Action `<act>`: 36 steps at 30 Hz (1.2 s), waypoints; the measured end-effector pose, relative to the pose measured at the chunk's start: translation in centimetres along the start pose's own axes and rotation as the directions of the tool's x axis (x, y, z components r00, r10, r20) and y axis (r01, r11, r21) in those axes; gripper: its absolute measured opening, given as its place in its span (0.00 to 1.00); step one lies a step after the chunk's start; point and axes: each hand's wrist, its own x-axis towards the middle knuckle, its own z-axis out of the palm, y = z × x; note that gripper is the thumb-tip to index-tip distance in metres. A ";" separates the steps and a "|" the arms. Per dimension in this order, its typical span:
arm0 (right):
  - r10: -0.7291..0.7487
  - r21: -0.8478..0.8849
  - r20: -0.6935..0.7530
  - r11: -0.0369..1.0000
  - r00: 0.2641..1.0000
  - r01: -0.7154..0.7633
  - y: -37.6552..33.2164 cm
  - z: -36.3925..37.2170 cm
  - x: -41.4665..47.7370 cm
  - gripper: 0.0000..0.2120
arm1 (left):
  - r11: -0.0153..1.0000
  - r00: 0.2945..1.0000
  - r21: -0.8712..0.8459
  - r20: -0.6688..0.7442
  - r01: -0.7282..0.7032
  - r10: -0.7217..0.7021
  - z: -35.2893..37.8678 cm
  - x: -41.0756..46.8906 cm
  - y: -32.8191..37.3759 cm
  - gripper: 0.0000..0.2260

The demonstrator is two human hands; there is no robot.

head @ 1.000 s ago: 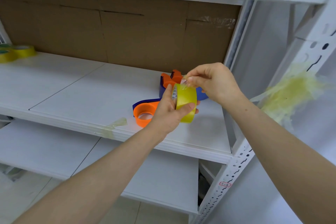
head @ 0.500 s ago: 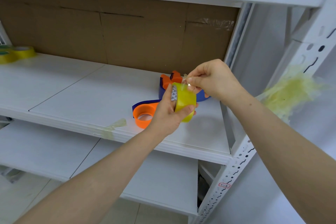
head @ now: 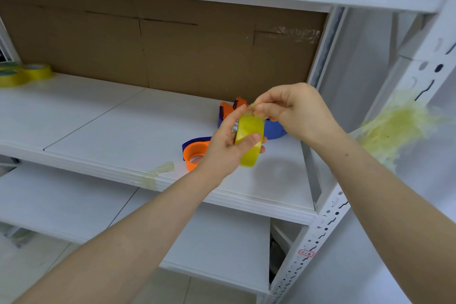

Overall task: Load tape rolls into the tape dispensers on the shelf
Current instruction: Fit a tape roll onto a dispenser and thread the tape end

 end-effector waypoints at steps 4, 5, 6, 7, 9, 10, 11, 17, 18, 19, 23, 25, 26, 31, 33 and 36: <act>-0.090 -0.101 -0.102 0.992 0.991 0.080 -0.3 0.2 -0.8 0.07 | 0.999 0.999 -0.038 -0.019 0.031 -0.032 0.2 0.5 0.5 0.28; -0.101 -0.122 -0.130 0.989 0.986 0.085 -0.4 0.2 -0.9 0.07 | 0.998 0.999 -0.039 -0.027 0.040 -0.041 0.2 0.5 0.6 0.28; -0.108 -0.129 -0.159 0.988 0.981 0.088 -0.6 0.2 -1.1 0.08 | 0.998 0.998 -0.042 -0.038 0.048 -0.049 0.2 0.6 0.7 0.27; -0.116 -0.125 -0.180 0.988 0.977 0.094 -0.8 0.0 -1.2 0.08 | 0.997 0.997 -0.043 -0.051 0.057 -0.059 0.2 0.6 0.8 0.25; -0.125 -0.118 -0.173 0.987 0.977 0.106 -1.2 -0.3 -1.0 0.08 | 0.997 0.995 -0.044 -0.073 0.068 -0.071 0.1 0.5 0.9 0.18; -0.119 -0.113 -0.166 0.988 0.979 0.101 -1.3 -0.5 -0.8 0.08 | 0.996 0.996 -0.049 -0.061 0.070 -0.073 0.2 0.4 0.9 0.15; -0.103 -0.100 -0.165 0.991 0.981 0.087 -1.2 -0.7 -0.5 0.08 | 0.996 0.997 -0.058 -0.038 0.069 -0.071 0.3 0.2 0.9 0.15; -0.041 -0.046 -0.173 0.998 0.984 0.033 -1.8 -1.8 0.4 0.09 | 0.992 0.990 -0.081 0.106 0.099 -0.091 0.2 -0.2 0.9 0.29; -0.043 -0.070 -0.171 0.997 0.984 0.031 -1.9 -1.8 0.5 0.10 | 0.992 0.990 -0.076 0.112 0.099 -0.090 0.1 -0.2 0.9 0.31; -0.050 -0.110 -0.169 0.993 0.984 0.032 -2.0 -1.8 0.5 0.10 | 0.992 0.990 -0.076 0.104 0.101 -0.092 0.0 -0.3 0.9 0.31; -0.098 -0.304 -0.151 0.952 0.984 0.048 -2.2 -1.7 0.6 0.12 | 0.989 0.992 -0.095 0.054 0.116 -0.111 -0.2 -0.2 0.8 0.24; -0.117 -0.375 -0.146 0.926 0.982 0.055 -2.2 -1.5 0.8 0.13 | 0.988 0.992 -0.097 0.049 0.124 -0.120 -0.2 -0.2 0.8 0.23; -0.117 -0.398 -0.139 0.916 0.983 0.052 -2.1 -1.4 0.8 0.13 | 0.988 0.991 -0.082 0.042 0.127 -0.124 -0.2 -0.2 0.8 0.22; -0.129 -0.297 -0.162 0.952 0.978 0.076 -1.5 -0.7 0.6 0.11 | 0.991 0.992 -0.041 -0.003 0.124 -0.125 -0.5 -0.3 1.0 0.22; -0.155 -0.235 -0.199 0.966 0.968 0.106 -1.3 -0.3 0.5 0.10 | 0.992 0.993 -0.052 -0.010 0.114 -0.114 -0.6 -0.2 1.1 0.22; -0.177 -0.175 -0.216 0.975 0.960 0.140 -1.2 -0.1 0.5 0.10 | 0.991 0.992 -0.033 -0.015 0.128 -0.129 -0.8 -0.1 1.5 0.19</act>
